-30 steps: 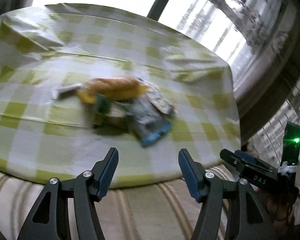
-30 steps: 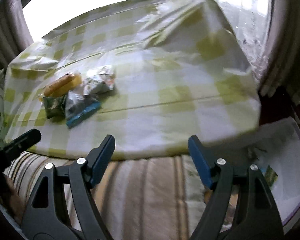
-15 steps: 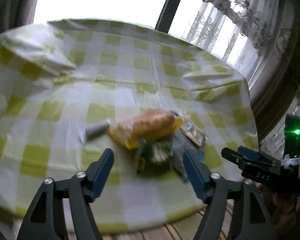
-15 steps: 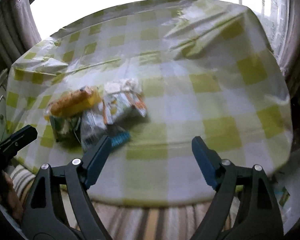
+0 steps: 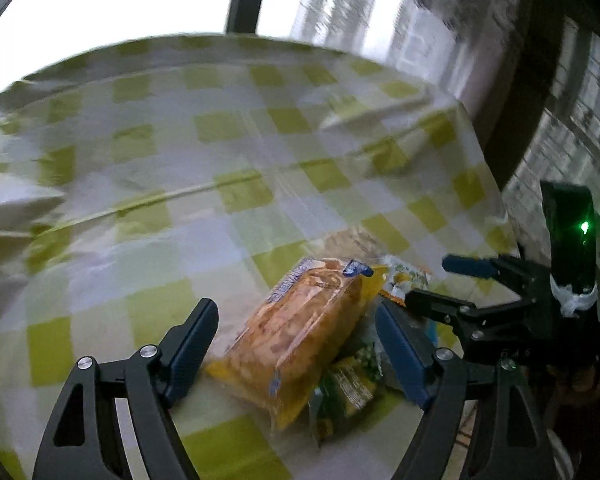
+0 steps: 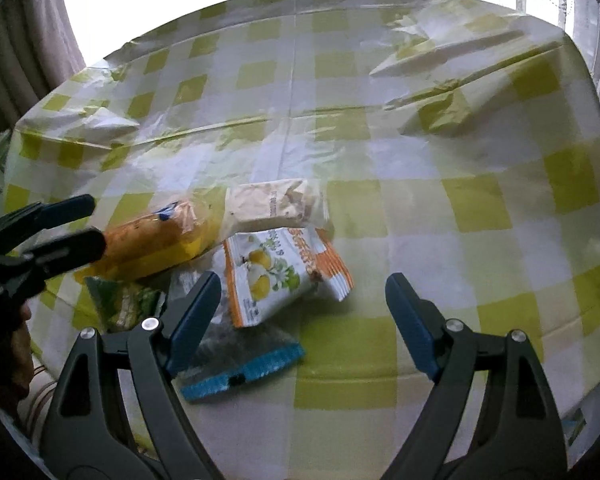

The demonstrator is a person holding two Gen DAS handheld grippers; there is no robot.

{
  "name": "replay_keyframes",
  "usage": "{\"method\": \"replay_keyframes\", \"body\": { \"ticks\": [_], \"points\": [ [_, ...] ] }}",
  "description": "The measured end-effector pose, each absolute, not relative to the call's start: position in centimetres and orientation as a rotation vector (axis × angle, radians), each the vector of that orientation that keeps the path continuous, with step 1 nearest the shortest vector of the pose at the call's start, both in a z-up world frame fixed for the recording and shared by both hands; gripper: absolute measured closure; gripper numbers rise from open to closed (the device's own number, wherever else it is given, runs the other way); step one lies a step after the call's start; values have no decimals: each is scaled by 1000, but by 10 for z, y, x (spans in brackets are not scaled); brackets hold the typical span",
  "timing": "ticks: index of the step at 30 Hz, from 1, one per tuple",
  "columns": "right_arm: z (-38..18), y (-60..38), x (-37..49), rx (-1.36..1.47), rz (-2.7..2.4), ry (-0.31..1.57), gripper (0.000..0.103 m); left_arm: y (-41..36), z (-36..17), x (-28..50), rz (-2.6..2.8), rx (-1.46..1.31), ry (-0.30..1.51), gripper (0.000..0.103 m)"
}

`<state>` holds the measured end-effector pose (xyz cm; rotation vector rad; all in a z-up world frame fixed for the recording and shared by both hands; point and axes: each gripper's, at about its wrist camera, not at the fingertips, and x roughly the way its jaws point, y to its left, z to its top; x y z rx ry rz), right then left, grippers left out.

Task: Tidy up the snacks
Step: 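Grasp the orange bread bag with the left tool while the right tool grasps the lemon chip packet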

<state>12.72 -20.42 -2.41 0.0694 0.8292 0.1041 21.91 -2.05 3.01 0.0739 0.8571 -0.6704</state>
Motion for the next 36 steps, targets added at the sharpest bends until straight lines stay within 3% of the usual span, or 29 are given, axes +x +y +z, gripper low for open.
{"method": "replay_keyframes", "body": {
  "ticks": [10, 11, 14, 28, 29, 32, 36],
  "points": [
    [-39, -205, 148, 100, 116, 861, 17, -27, 2, 242, -731, 19, 964, 22],
    [-40, -205, 149, 102, 115, 861, 17, -29, -1, 243, -731, 20, 972, 24],
    [-41, -205, 151, 107, 114, 859, 17, -34, -5, 243, -711, 35, 989, 47],
    [-40, -199, 147, 55, 80, 818, 17, -27, 11, 222, -474, -3, 830, 52],
    [-39, -199, 146, 48, 69, 816, 18, -26, 13, 218, -444, -13, 813, 52],
    [-41, -202, 148, 46, 45, 835, 46, -27, 18, 209, -402, -19, 780, 52],
    [-40, -200, 146, 14, 33, 823, 47, -37, 23, 196, -353, -14, 750, 52]
  ]
}}
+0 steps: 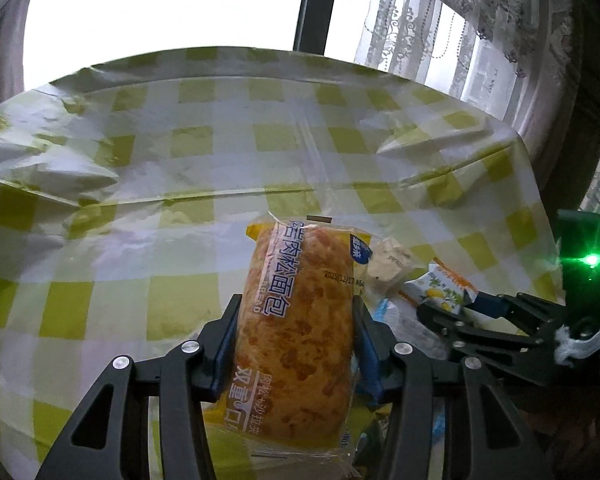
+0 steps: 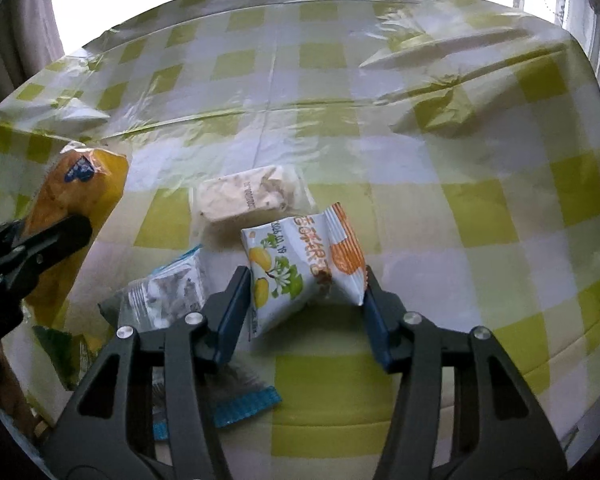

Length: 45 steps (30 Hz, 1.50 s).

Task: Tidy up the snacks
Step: 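Grasp the orange bread bag with the left tool while the right tool grasps the lemon chip packet, then carry both snacks over the white box and open both tools to drop them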

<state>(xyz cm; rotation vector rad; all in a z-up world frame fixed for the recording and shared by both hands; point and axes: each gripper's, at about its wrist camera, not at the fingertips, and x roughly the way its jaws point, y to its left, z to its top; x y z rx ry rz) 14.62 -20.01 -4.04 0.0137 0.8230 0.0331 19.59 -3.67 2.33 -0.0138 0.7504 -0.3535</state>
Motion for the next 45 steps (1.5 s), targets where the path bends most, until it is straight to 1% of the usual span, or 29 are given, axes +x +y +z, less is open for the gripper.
{"method": "replay_keyframes", "body": {
  "ticks": [6, 19, 45],
  "points": [
    [-40, -203, 142, 20, 22, 802, 54, -42, 20, 183, -286, -54, 778, 52],
    [-18, -209, 108, 8, -45, 700, 56, -41, 30, 154, -107, -39, 732, 52],
    [0, -230, 33, 4, -81, 674, 56, -66, 56, 103, -92, -6, 657, 52]
  ]
}}
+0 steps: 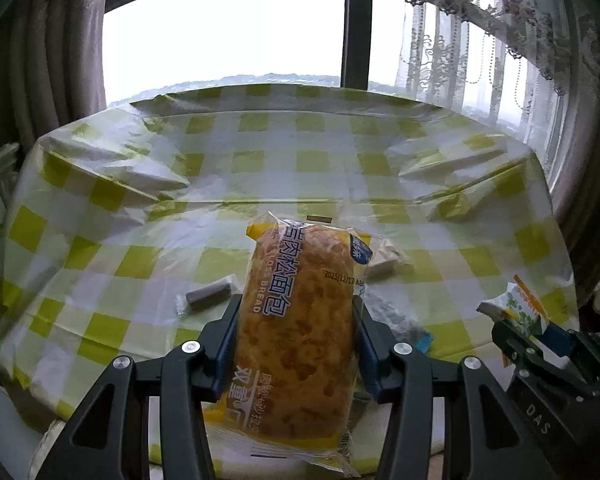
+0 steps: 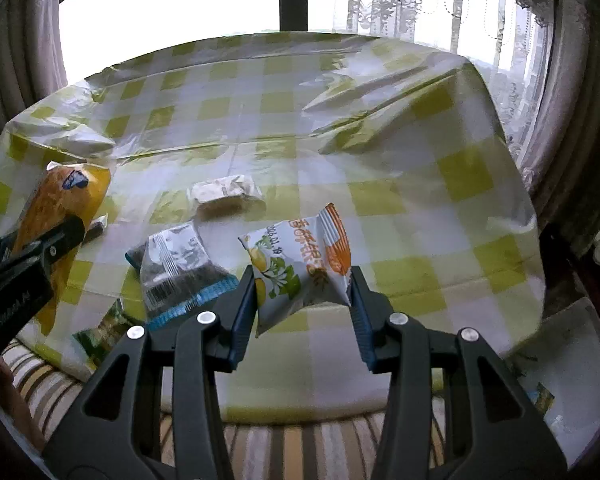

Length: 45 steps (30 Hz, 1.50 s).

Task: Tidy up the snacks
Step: 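Carry both snacks over the white box and open both tools to drop them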

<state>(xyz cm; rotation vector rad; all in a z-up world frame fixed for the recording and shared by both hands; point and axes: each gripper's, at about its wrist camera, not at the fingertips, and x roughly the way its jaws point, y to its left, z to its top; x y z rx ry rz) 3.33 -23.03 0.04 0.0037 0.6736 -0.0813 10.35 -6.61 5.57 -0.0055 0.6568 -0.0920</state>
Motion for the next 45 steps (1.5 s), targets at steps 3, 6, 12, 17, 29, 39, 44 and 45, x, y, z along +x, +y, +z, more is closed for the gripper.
{"method": "replay_keyframes", "body": {
  "ticks": [3, 6, 12, 17, 29, 39, 44, 45],
  "points": [
    [2, -237, 24, 16, -84, 675, 56, -73, 58, 99, -108, 5, 655, 52],
    [5, -244, 13, 22, -92, 670, 56, -84, 59, 93, -132, 15, 655, 52],
    [12, -262, -3, 33, -115, 663, 56, -103, 62, 82, -167, 39, 655, 52],
    [13, -282, -17, 42, -145, 668, 56, -120, 62, 76, -202, 65, 660, 52],
    [2, -333, -50, 73, -223, 699, 56, -182, 52, 45, -417, 103, 740, 52],
    [-23, -390, -79, 116, -338, 767, 56, -216, 41, 33, -673, 22, 865, 52],
    [-32, -418, -91, 147, -397, 787, 55, -237, 32, 27, -755, 19, 921, 52],
    [-32, -422, -93, 152, -408, 788, 54, -241, 31, 26, -766, 23, 929, 52]
  ]
}}
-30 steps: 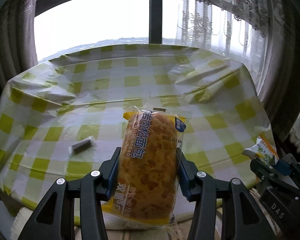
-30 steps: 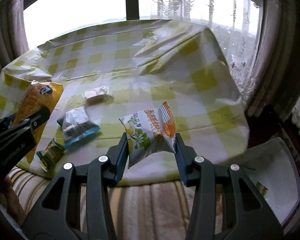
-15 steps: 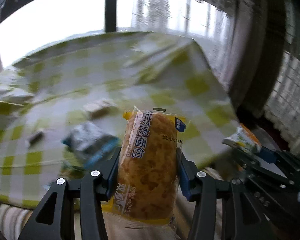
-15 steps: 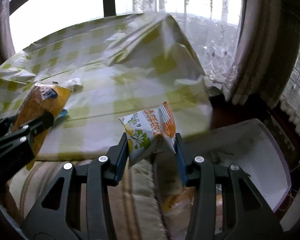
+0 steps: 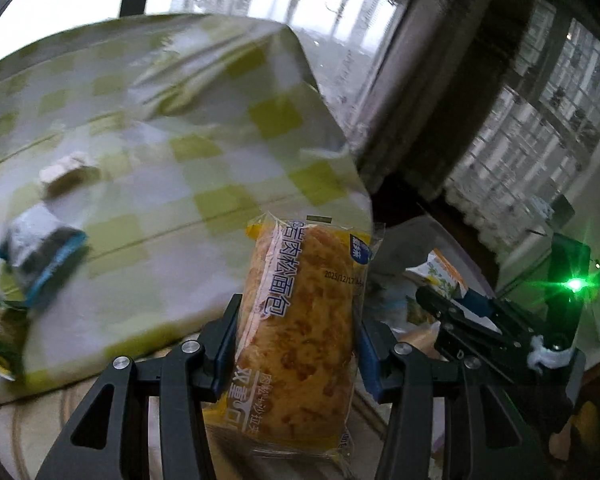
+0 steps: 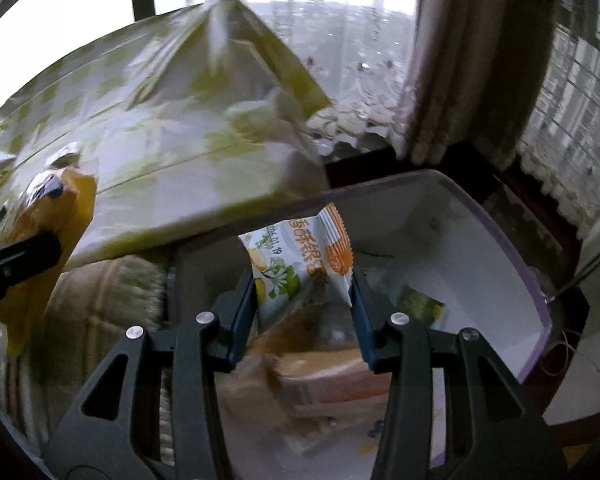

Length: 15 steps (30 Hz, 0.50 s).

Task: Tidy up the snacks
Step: 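Carry both snacks over the white box and open both tools to drop them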

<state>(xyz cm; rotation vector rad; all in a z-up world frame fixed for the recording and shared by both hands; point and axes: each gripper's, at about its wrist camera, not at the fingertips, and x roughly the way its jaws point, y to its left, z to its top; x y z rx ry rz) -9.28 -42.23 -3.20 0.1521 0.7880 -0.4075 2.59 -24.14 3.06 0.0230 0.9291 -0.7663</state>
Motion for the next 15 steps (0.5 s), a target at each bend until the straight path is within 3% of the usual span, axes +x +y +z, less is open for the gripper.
{"method": "replay_keyframes", "body": {
  "ticks": [7, 8, 11, 15],
  "points": [
    [-32, -446, -103, 194, -456, 783, 53, -264, 31, 14, -866, 32, 948, 52],
    [-32, -446, -103, 195, -459, 784, 51, -268, 30, 11, -900, 38, 951, 49],
    [-32, -446, -102, 198, -470, 782, 26, -276, 31, 9, -909, 69, 938, 32],
    [-33, -444, -101, 196, -457, 783, 26, -272, 31, 10, -903, 48, 935, 30]
  ]
}}
